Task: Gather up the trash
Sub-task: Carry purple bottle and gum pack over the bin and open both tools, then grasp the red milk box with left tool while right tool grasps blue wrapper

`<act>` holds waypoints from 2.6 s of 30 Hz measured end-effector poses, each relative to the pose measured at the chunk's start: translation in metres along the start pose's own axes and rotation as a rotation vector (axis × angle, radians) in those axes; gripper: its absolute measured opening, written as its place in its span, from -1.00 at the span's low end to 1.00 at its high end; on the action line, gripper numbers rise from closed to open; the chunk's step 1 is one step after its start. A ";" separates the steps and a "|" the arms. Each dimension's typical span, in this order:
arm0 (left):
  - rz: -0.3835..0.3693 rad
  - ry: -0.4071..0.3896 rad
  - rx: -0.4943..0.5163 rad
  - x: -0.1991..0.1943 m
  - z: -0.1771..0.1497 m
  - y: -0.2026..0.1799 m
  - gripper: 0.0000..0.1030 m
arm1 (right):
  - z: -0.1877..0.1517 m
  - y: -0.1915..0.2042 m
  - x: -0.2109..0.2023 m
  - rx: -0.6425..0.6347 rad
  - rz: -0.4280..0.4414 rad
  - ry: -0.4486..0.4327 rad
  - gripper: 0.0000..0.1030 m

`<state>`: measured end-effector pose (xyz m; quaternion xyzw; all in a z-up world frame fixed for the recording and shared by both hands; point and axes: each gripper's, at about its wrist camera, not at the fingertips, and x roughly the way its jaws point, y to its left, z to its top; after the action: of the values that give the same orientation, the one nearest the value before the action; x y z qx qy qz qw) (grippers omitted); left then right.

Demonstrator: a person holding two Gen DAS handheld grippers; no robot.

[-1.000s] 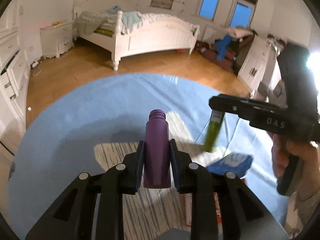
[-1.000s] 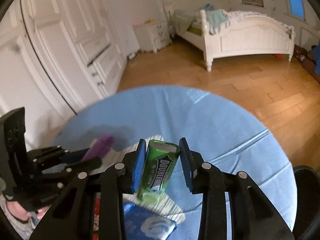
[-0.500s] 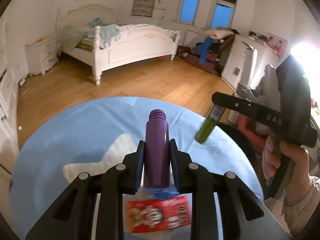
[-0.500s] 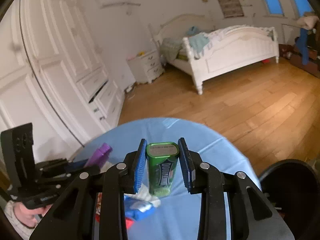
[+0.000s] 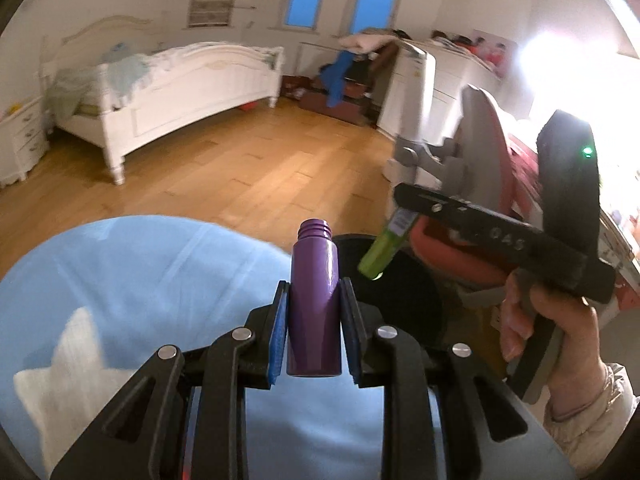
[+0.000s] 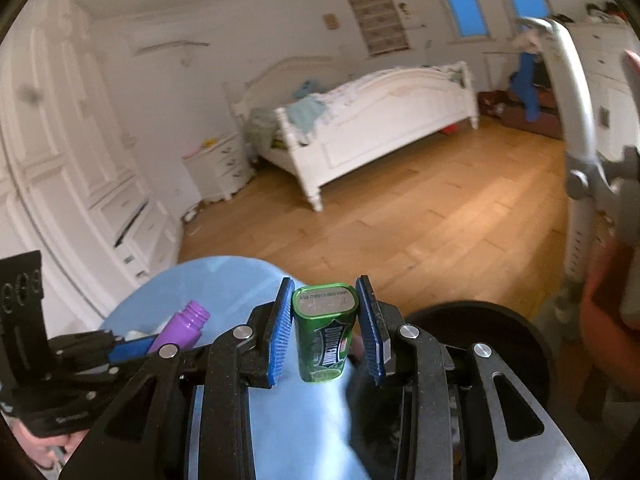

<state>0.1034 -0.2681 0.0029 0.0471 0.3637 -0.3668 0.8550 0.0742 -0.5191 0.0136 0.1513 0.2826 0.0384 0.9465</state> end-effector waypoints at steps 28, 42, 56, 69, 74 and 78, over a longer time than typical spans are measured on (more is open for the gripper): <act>-0.087 0.165 0.062 0.102 0.008 -0.073 -0.49 | -0.054 -0.097 0.016 0.151 -0.077 0.082 -0.37; 0.044 0.109 0.057 0.057 0.000 -0.058 0.66 | -0.058 -0.094 0.013 0.227 -0.063 0.097 0.46; 0.465 0.039 -0.195 -0.078 -0.088 0.062 0.89 | -0.065 0.027 0.038 -0.019 0.120 0.209 0.47; 0.468 0.080 -0.283 -0.077 -0.111 0.090 0.89 | -0.080 0.141 0.061 -0.245 0.219 0.305 0.61; 0.497 0.131 -0.268 -0.058 -0.114 0.093 0.89 | -0.081 0.165 0.071 -0.320 0.238 0.338 0.65; 0.447 0.096 -0.306 -0.063 -0.121 0.111 0.72 | -0.085 0.183 0.082 -0.365 0.252 0.369 0.65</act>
<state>0.0759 -0.1082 -0.0653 0.0140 0.4357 -0.1074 0.8936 0.0994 -0.3095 -0.0403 0.0029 0.4175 0.2328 0.8783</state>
